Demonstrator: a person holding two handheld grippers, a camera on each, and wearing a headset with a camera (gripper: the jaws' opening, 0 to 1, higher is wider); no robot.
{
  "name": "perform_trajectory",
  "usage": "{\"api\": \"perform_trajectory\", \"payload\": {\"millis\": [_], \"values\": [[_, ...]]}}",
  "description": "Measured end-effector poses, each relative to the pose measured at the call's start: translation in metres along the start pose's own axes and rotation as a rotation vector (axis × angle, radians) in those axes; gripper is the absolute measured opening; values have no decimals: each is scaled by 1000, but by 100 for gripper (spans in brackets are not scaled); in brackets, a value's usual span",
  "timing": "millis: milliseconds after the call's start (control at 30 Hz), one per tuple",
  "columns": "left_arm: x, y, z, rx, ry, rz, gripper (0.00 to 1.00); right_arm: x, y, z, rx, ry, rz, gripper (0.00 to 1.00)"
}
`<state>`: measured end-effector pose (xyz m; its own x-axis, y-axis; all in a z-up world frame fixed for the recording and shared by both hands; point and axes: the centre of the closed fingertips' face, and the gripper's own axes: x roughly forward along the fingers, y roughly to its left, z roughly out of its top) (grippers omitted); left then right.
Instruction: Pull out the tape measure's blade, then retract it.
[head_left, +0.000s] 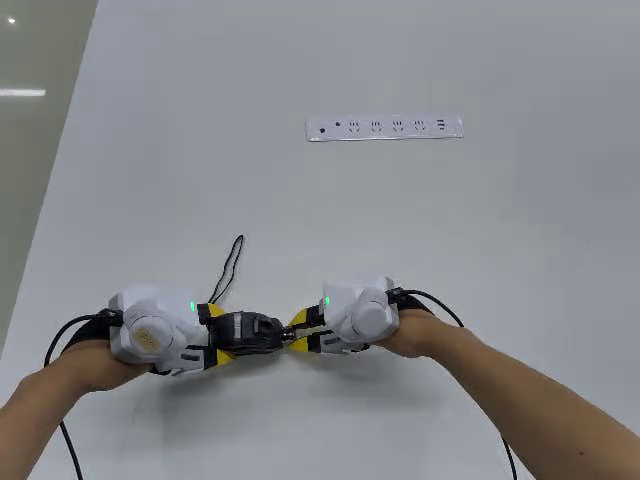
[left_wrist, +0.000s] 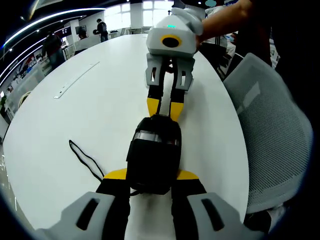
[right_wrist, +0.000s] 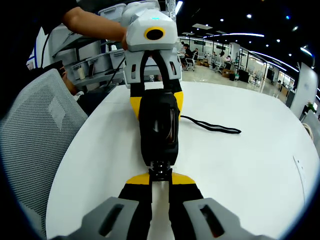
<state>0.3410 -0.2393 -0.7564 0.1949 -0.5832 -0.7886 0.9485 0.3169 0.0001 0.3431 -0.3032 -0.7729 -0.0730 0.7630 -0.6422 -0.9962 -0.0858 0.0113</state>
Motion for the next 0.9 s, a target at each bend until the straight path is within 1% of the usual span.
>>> {"api": "perform_trajectory", "payload": {"millis": [900], "values": [[0, 0, 0, 0, 2, 0, 27, -9, -1, -5, 5, -2, 1, 9]]}}
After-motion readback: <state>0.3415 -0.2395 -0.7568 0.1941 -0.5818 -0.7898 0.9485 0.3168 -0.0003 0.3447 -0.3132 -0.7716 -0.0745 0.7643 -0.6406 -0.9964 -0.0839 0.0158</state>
